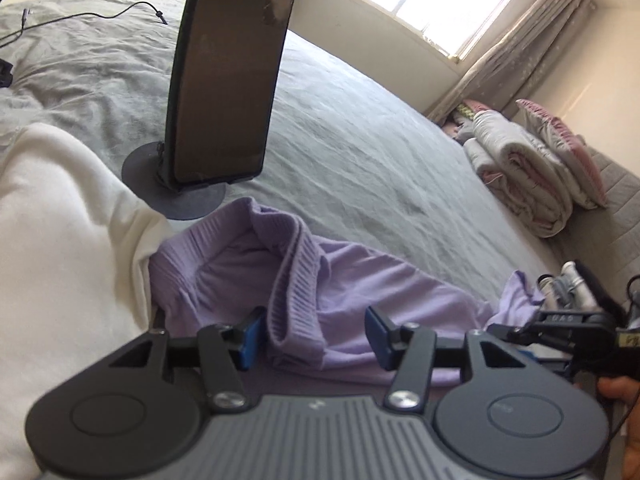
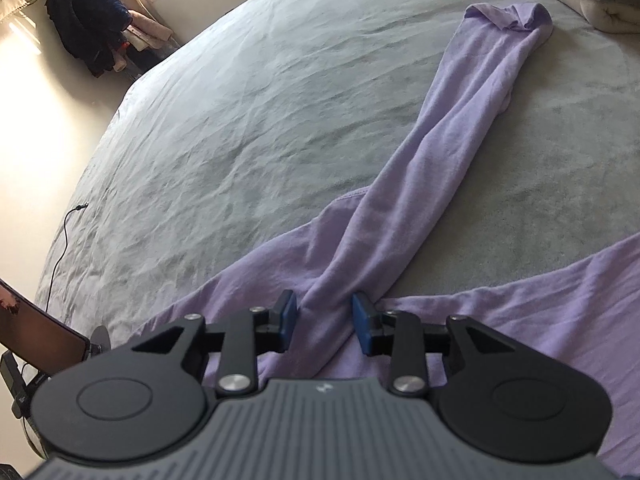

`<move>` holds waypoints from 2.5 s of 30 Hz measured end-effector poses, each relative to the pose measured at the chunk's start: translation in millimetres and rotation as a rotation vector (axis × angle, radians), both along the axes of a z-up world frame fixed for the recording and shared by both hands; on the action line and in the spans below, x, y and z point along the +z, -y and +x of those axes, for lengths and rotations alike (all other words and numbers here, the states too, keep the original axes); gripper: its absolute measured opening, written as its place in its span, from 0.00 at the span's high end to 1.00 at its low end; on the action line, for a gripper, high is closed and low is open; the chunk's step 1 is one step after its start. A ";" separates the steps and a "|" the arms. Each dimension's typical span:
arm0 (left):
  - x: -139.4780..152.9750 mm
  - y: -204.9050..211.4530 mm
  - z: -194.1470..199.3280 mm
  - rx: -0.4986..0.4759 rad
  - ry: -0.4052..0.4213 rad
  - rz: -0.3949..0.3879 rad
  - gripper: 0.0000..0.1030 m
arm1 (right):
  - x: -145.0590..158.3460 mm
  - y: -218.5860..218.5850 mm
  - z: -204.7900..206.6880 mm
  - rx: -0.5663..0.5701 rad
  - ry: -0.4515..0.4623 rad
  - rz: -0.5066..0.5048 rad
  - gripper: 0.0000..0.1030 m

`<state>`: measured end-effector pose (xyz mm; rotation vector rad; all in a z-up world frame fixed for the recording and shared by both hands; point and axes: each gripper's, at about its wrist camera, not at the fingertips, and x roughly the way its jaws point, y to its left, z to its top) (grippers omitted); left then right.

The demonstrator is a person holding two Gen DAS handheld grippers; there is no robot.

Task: Fold clothes

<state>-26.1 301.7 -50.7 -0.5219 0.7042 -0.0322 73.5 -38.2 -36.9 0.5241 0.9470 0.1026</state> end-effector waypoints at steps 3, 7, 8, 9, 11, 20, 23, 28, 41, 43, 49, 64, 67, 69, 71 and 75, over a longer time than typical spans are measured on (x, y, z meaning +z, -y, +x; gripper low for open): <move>-0.4 0.1 -0.8 0.039 -0.008 0.062 0.68 | -0.5 -0.2 -1.3 -0.010 0.004 -0.035 0.89; -2.0 -9.7 -0.4 0.078 -0.008 0.049 0.79 | -0.2 7.4 -4.0 -0.037 0.008 -0.007 0.95; -1.5 -12.3 0.2 0.087 0.001 0.029 0.80 | 2.6 7.1 -5.9 -0.040 0.020 -0.009 0.95; -1.0 -15.3 0.2 0.096 0.011 0.012 0.81 | 6.1 6.5 -8.0 -0.041 0.036 -0.011 0.95; 0.7 -22.4 -0.9 0.115 0.032 -0.024 0.87 | 13.6 5.4 -11.0 -0.040 0.070 -0.016 0.95; 1.7 -62.1 -2.2 0.156 0.085 -0.223 0.93 | 44.5 15.4 -29.1 -0.052 0.229 0.045 0.95; 2.1 -70.7 -2.1 0.139 0.079 -0.251 0.93 | 53.1 20.7 -36.7 -0.061 0.264 0.058 0.95; -0.1 -80.2 -5.2 0.105 0.048 -0.314 0.93 | 67.1 19.8 -47.0 -0.025 0.285 0.047 0.95; 1.8 -88.9 -8.9 0.082 -0.013 -0.253 0.93 | 78.2 2.0 -82.5 0.111 0.238 -0.070 0.95; 1.9 -89.1 -8.9 0.071 -0.019 -0.244 0.93 | 70.6 -0.1 -87.6 0.124 0.212 -0.085 0.95; 4.4 -84.3 -7.3 0.048 -0.053 -0.170 0.93 | 46.2 -9.7 -95.4 0.171 0.119 -0.130 0.95; 19.1 -60.7 -6.7 0.010 -0.117 0.043 0.81 | 11.6 -13.2 -85.3 0.238 -0.073 -0.170 0.87; 32.3 -55.6 -12.0 0.056 -0.116 0.093 0.57 | 22.1 -3.7 -79.2 0.225 -0.068 -0.155 0.70; 43.2 -50.1 -12.4 0.094 -0.113 0.162 0.50 | 28.7 3.5 -72.1 0.216 -0.055 -0.165 0.63; 52.7 -43.9 -10.0 0.122 -0.110 0.207 0.49 | 33.3 12.6 -60.5 0.206 -0.037 -0.187 0.63; 66.0 -20.2 -6.9 0.050 -0.055 0.209 0.46 | 39.3 35.3 -32.6 0.154 0.019 -0.226 0.63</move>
